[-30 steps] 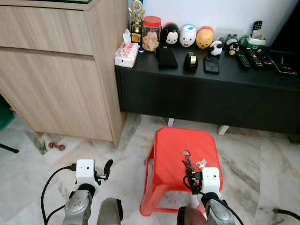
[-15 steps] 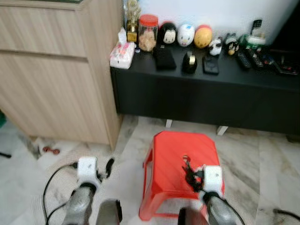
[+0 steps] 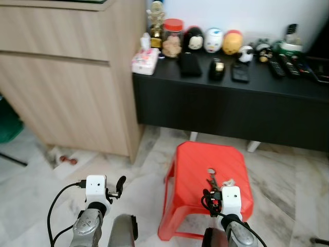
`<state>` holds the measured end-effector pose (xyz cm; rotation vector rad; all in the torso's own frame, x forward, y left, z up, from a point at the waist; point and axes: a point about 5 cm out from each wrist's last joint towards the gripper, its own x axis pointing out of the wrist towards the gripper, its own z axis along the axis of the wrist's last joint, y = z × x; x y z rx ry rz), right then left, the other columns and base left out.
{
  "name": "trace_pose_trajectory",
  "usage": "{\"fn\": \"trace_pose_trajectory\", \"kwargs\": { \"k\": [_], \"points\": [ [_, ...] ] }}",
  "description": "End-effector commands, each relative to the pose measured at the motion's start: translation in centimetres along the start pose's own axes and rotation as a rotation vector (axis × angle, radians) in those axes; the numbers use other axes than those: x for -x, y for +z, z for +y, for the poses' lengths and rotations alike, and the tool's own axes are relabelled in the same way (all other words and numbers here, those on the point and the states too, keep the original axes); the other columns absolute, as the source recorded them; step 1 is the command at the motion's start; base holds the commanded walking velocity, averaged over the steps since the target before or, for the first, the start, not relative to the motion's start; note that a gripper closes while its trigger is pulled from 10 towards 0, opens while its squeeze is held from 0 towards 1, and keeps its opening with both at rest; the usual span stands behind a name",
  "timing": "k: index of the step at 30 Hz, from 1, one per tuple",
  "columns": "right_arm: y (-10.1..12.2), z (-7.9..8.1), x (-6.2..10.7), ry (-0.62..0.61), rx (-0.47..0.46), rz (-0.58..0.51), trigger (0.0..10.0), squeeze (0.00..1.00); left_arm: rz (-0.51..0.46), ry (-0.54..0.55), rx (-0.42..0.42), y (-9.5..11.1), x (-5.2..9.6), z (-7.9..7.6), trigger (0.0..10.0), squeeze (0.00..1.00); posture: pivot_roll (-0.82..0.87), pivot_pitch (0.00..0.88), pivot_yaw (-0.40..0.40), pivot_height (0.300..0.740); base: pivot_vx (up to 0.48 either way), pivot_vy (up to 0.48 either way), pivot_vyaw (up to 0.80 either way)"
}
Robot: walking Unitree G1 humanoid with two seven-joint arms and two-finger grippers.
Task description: Hang keys on a hook
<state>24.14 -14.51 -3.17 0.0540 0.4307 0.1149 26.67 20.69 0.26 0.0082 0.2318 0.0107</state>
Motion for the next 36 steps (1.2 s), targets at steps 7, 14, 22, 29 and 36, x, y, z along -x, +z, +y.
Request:
{"fn": "trace_pose_trajectory", "kwargs": {
  "k": [7,14,22,29,36],
  "points": [
    [-0.20,-0.14,0.16,-0.001,-0.007,0.003,10.0,0.00,0.004,-0.004,0.004,-0.06,0.00,-0.05,10.0,0.00,0.09,0.100,-0.060,0.594,0.000,0.000,0.50],
    [-0.15,-0.46,0.17,-0.020,-0.013,0.000,10.0,0.00,0.005,-0.019,0.014,-0.09,-0.01,-0.23,10.0,0.00,0.10,0.094,-0.059,0.594,0.000,0.000,0.00],
    [-0.10,-0.57,0.17,-0.026,-0.004,-0.002,10.0,0.00,0.003,-0.022,0.014,-0.12,0.02,-0.30,10.0,0.00,0.10,0.087,-0.059,0.594,0.139,0.000,0.00],
    [0.00,-0.71,0.14,-0.040,-0.011,-0.008,10.0,0.00,0.000,-0.029,0.019,-0.11,0.03,-0.37,10.0,0.00,0.10,0.084,-0.058,0.594,0.310,0.000,0.00],
    [0.07,-0.76,0.09,-0.053,-0.023,-0.011,10.0,0.00,-0.008,-0.036,0.024,-0.01,0.00,-0.47,10.0,0.00,0.10,0.080,-0.057,0.594,0.324,0.000,0.00]
  ]
}}
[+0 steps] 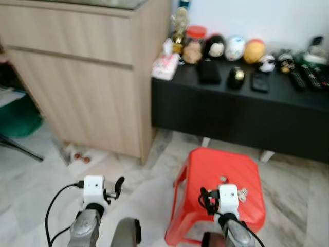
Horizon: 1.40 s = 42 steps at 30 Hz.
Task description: Hang keys on a hook
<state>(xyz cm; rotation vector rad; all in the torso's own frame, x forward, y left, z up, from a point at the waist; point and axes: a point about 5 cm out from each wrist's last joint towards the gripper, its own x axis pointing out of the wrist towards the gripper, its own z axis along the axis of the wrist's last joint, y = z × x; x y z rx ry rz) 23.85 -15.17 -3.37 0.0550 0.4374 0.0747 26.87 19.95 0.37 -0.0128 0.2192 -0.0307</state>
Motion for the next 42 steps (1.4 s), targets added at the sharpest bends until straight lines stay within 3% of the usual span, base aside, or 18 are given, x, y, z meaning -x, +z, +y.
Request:
{"fn": "trace_pose_trajectory", "kwargs": {
  "k": [1,14,20,42],
  "points": [
    [0.4,-0.1,-0.2,-0.017,-0.013,-0.016,10.0,0.00,0.003,0.006,0.008,-0.1,0.2,0.2,10.0,0.00,0.10,0.081,-0.057,0.594,0.326,0.000,0.00],
    [-0.8,-1.2,0.5,-0.094,-0.029,0.028,10.0,0.00,0.019,-0.002,0.016,-0.5,0.4,0.1,10.0,0.00,0.10,0.097,-0.059,0.594,0.050,0.000,0.00],
    [-1.6,-2.2,0.8,-0.152,-0.087,0.075,10.0,0.00,0.022,-0.005,0.016,-0.6,0.4,0.1,10.0,0.00,0.10,0.101,-0.057,0.594,0.000,0.000,0.00],
    [0.3,-0.8,0.0,-0.025,-0.052,-0.012,10.0,0.00,0.016,-0.008,0.017,-0.4,0.3,0.0,10.0,0.00,0.10,0.108,-0.061,0.594,0.000,0.000,0.00]
  ]
}}
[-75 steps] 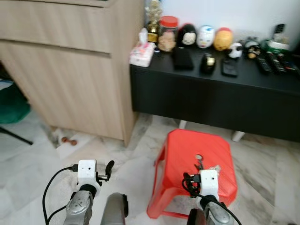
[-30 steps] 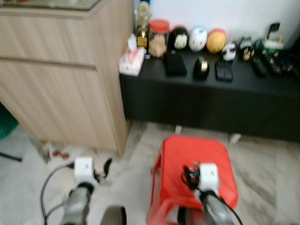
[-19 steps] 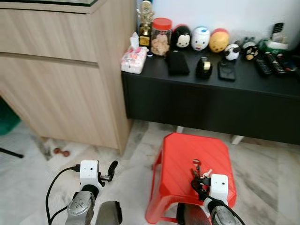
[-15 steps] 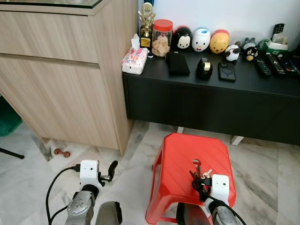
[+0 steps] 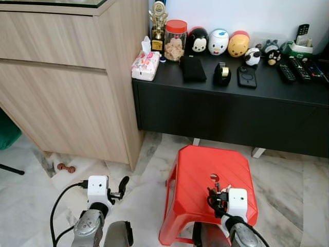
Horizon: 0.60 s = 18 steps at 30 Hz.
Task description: Hang keys on a hook
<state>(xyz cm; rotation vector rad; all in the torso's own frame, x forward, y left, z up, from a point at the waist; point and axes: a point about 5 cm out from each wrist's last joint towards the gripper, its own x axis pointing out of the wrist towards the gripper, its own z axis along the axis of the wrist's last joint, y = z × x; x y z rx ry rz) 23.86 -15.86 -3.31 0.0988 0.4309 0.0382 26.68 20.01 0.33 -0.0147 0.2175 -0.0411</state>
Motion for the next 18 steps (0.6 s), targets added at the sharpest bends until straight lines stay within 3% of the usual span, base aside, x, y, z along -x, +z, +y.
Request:
{"fn": "trace_pose_trajectory", "kwargs": {
  "k": [1,14,15,16,17,18],
  "points": [
    [0.2,-0.1,-0.1,0.003,-0.005,-0.001,10.0,0.00,0.018,0.002,0.017,-0.3,0.1,-0.1,10.0,0.00,0.10,0.108,-0.061,0.594,0.000,0.000,0.00],
    [-0.9,0.1,0.2,0.033,0.001,0.065,10.0,0.00,0.024,0.006,0.015,-0.5,0.2,-0.1,10.0,0.00,0.10,0.110,-0.063,0.594,0.000,0.000,0.00],
    [-1.0,0.3,0.2,0.053,0.003,0.076,9.5,0.00,0.024,0.006,0.014,-0.5,0.2,-0.1,10.0,0.00,0.10,0.110,-0.063,0.594,0.000,0.000,0.00],
    [-1.0,0.3,0.2,0.063,0.008,0.081,4.7,0.00,0.024,0.005,0.013,-0.5,0.2,-0.1,10.0,0.00,0.10,0.110,-0.063,0.594,0.000,0.000,0.00],
    [-1.0,0.3,0.2,0.063,0.008,0.081,4.7,0.00,0.024,0.005,0.013,-0.5,0.2,-0.1,10.0,0.00,0.10,0.110,-0.063,0.594,0.000,0.000,0.00],
    [-1.1,0.4,0.2,0.064,0.002,0.081,3.0,0.00,0.024,0.006,0.013,-0.5,0.2,-0.1,10.0,0.00,0.10,0.111,-0.064,0.594,0.000,0.000,0.00]
  ]
}}
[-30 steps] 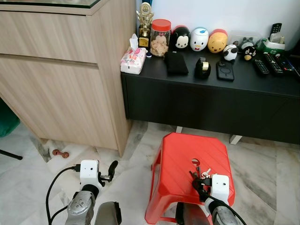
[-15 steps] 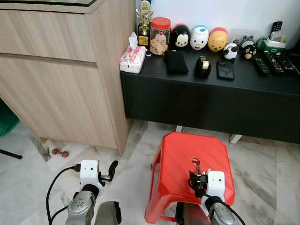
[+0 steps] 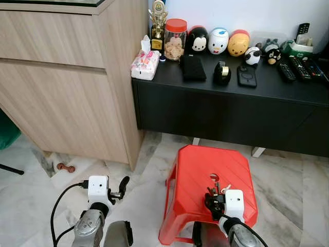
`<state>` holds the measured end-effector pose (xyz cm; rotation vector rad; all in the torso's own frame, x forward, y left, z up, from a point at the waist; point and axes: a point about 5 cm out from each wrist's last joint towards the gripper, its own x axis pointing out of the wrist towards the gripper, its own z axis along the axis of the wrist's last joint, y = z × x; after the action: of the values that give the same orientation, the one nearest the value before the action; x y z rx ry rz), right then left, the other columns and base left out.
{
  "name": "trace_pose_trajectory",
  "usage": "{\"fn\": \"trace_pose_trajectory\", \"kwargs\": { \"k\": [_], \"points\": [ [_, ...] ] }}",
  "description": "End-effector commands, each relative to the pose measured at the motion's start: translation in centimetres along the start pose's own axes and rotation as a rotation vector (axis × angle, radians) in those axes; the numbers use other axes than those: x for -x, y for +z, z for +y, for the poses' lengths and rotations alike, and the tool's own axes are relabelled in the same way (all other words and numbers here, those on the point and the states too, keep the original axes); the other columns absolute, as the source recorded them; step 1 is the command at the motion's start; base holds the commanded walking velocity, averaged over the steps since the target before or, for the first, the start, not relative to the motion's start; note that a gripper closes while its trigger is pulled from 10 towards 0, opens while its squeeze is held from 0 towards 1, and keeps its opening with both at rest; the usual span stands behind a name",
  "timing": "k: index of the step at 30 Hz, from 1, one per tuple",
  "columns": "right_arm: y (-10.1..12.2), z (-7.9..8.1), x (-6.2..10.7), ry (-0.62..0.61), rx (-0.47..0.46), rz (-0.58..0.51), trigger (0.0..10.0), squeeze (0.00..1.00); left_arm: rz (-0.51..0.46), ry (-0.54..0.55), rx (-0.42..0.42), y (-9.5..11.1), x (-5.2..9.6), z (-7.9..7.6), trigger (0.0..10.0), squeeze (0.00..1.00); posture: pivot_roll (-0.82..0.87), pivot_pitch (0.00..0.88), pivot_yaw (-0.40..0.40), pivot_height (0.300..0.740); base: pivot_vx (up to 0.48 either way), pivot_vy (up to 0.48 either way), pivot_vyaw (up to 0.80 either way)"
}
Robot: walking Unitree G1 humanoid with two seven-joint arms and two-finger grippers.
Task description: Hang keys on a hook
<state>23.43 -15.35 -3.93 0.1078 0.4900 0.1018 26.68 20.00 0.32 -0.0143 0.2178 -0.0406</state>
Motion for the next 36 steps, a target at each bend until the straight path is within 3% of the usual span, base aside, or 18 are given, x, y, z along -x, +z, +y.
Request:
{"fn": "trace_pose_trajectory", "kwargs": {
  "k": [1,7,8,36],
  "points": [
    [-0.3,0.0,0.1,0.001,-0.006,0.019,1.5,0.00,0.024,0.005,0.013,-0.5,0.2,-0.1,10.0,0.00,0.10,0.112,-0.063,0.594,0.000,0.000,0.00],
    [-0.5,0.0,0.1,0.003,-0.011,0.028,1.6,0.00,0.030,0.001,0.008,-0.6,0.3,-0.2,10.0,0.00,0.10,0.113,-0.064,0.594,0.000,0.000,0.00],
    [-0.5,0.0,0.1,0.005,-0.012,0.030,0.0,0.00,0.032,0.000,0.008,-0.6,0.3,-0.2,10.0,0.00,0.10,0.112,-0.063,0.594,0.000,0.000,0.00],
    [0.6,0.4,-0.3,0.024,-0.022,-0.034,0.0,0.00,0.047,0.010,0.006,-0.8,0.2,-0.1,10.0,0.00,0.10,0.115,-0.065,0.594,0.000,0.000,0.00]
  ]
}}
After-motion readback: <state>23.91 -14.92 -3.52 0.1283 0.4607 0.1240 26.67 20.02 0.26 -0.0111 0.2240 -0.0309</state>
